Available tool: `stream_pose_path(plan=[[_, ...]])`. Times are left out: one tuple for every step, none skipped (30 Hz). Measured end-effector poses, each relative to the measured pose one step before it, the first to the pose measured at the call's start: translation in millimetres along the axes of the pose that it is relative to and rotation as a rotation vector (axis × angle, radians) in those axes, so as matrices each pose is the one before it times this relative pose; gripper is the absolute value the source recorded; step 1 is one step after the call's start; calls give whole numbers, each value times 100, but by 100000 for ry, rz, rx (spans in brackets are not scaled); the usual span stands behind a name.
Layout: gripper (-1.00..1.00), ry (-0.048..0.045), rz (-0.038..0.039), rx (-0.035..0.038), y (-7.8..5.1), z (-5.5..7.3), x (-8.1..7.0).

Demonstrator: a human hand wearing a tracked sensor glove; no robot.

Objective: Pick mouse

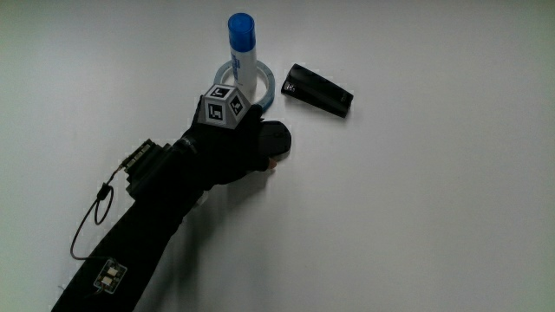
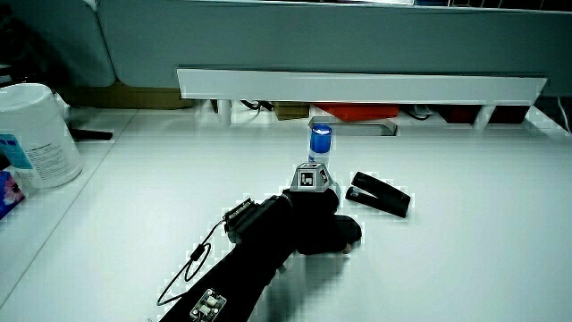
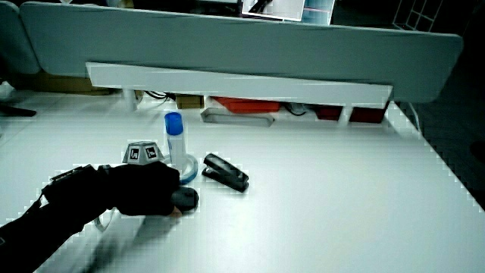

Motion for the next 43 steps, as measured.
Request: stream_pose_path(plan=[[78, 652, -98, 646, -22, 2, 54], [83, 1329, 610, -593, -122, 99, 127], [89, -87, 24, 467, 35, -36, -7], [94, 498, -629, -214, 1, -17, 45], [100, 749, -115, 1035, 18, -14, 46], [100, -127, 76, 407, -57, 22, 51], [100, 420, -826, 1145, 203, -190, -127], [100, 351, -1152, 923, -3, -39, -6], [100, -572, 586, -352, -59, -23, -6], [100, 595, -32, 590, -58, 23, 20], [100, 294, -275, 118, -2, 13, -23], [100, 160, -253, 119, 22, -13, -63], [100, -417, 294, -221, -100, 134, 19], [100, 83, -755, 317, -92, 93, 29], [100, -249, -339, 912, 26, -1, -73], [100, -742, -895, 444, -170, 205, 74], [100, -46, -1011, 294, -218, 246, 144], [100, -154, -613, 931, -140, 130, 39], [100, 192, -961, 459, -373, 358, 208], [100, -421, -711, -54, -229, 201, 114], [100, 122, -382, 210, -519, 472, 401], [100, 714, -1431, 956, -424, 379, 345], [100, -301, -249, -62, -365, 319, 275], [100, 790, -1806, 1306, -421, 394, 345], [100, 318, -1336, 336, -350, 347, 331], [100, 172, -781, 186, -412, 381, 374], [100, 748, -1699, 1269, -585, 538, 527], [100, -278, -824, 68, -387, 319, 352], [100, 1035, -1311, 1127, -510, 472, 516], [100, 402, -1467, 913, -254, 163, 214], [100, 74, -423, 574, -444, 360, 404], [100, -290, -873, 324, -325, 160, 300], [100, 8, -2015, 455, -293, 184, 325], [100, 521, -655, 941, -377, 289, 429], [100, 1113, -728, 334, -396, 309, 496], [100, 837, -1047, 927, -354, 171, 499], [100, 1481, -1141, 495, -245, 2, 405], [100, -363, -1023, 368, -336, 120, 495], [100, 4735, -3490, 2471, -80, -244, 330], [100, 1973, -2664, 1341, -77, -353, 351], [100, -462, 872, -1446, -342, 201, 685], [100, 795, -3223, -175, -62, -222, 379], [100, 702, 732, -115, -331, 199, 619]])
